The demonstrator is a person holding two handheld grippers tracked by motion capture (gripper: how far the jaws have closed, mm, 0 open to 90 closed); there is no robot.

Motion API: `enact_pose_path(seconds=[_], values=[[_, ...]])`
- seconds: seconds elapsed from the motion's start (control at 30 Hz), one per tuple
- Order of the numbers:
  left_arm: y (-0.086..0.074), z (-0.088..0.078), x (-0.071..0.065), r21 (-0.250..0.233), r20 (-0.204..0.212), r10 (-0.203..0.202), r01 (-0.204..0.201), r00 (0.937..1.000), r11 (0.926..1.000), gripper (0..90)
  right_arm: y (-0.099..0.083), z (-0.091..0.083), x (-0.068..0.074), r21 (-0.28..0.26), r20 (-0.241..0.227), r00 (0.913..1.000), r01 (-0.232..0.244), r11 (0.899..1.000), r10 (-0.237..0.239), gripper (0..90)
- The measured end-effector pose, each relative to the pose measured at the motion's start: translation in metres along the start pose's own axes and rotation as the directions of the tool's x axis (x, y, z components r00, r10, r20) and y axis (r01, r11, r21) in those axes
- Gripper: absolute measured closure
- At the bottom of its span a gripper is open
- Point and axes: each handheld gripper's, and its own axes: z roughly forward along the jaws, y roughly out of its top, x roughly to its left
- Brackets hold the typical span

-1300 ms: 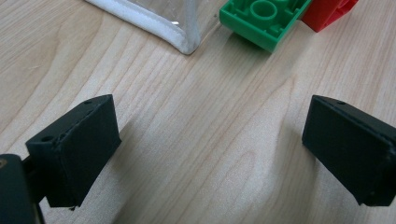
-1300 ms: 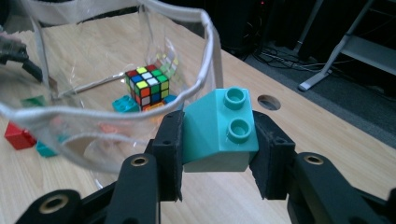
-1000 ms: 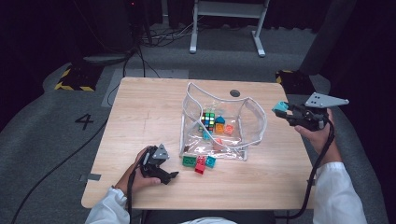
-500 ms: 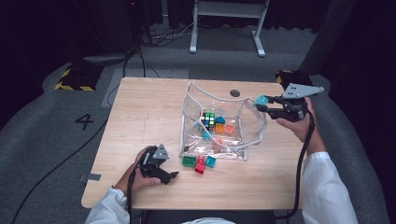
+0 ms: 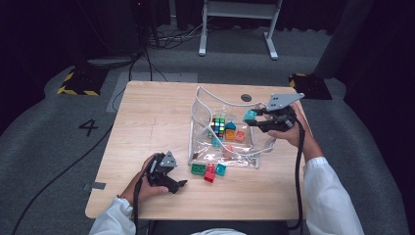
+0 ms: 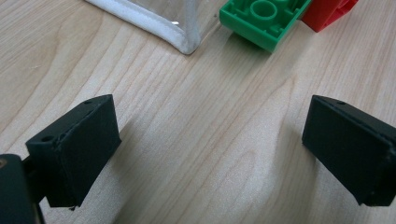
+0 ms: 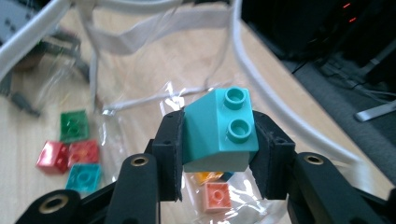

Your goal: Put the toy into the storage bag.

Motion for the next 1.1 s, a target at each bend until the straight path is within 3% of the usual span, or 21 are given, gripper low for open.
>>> enact_pose_path(seconds=[0.17,0.33,0.37,0.4,0.5,0.53,0.57,0.7,0.8,0.93,1.03,1.1], values=[[0.0,0.0,0.0,0.0,0.0,0.0,0.0,1.0,1.0,4.0,0.004,0.022,0.004,0.155,-0.005,0.9982,0.06,0.986,-0.06,59.2],[0.0,0.0,0.0,0.0,0.0,0.0,0.0,1.0,1.0,4.0,0.008,0.033,0.002,0.242,-0.009,0.9978,0.066,0.968,-0.066,59.2],[0.0,0.0,0.0,0.0,0.0,0.0,0.0,1.0,1.0,4.0,0.009,0.035,0.002,0.272,-0.01,0.9978,0.066,0.96,-0.065,59.2],[0.0,0.0,0.0,0.0,0.0,0.0,0.0,1.0,1.0,4.1,0.009,0.038,-0.001,0.287,-0.012,0.9945,0.103,0.952,-0.104,59.1],[0.0,0.0,0.0,0.0,0.0,0.0,0.0,1.0,1.0,4.0,0.008,0.044,-0.001,0.353,-0.013,0.9971,0.075,0.933,-0.076,59.1],[0.0,0.0,0.0,0.0,0.0,0.0,0.0,1.0,1.0,4.0,0.007,0.046,-0.002,0.365,-0.021,0.9956,0.093,0.926,-0.092,59.1],[0.0,0.0,0.0,0.0,0.0,0.0,0.0,1.0,1.0,4.1,0.006,0.048,-0.002,0.4,-0.022,0.9956,0.092,0.912,-0.091,59.1],[0.0,0.0,0.0,-0.001,0.0,0.0,0.0,1.0,1.0,4.1,0.001,0.05,-0.006,0.457,-0.009,0.9962,0.081,0.886,-0.086,59.1],[0.0,0.0,0.0,0.0,0.0,0.0,0.0,1.0,1.0,4.1,-0.003,0.046,-0.008,0.476,-0.011,0.9959,0.084,0.876,-0.09,59.1],[0.0,0.0,0.0,-0.003,-0.001,-0.001,0.001,1.0,1.0,4.1,-0.012,0.038,-0.011,0.532,-0.005,0.9958,0.08,0.843,-0.091,59.1],[0.0,0.0,0.0,-0.001,-0.001,0.0,0.0,1.0,1.0,4.0,-0.015,0.031,-0.011,0.544,-0.018,0.9947,0.094,0.834,-0.101,59.1],[0.0,0.0,0.0,-0.002,-0.001,0.0,0.0,1.0,1.0,4.0,-0.015,0.029,-0.01,0.541,-0.004,0.995,0.086,0.836,-0.1,59.1]])
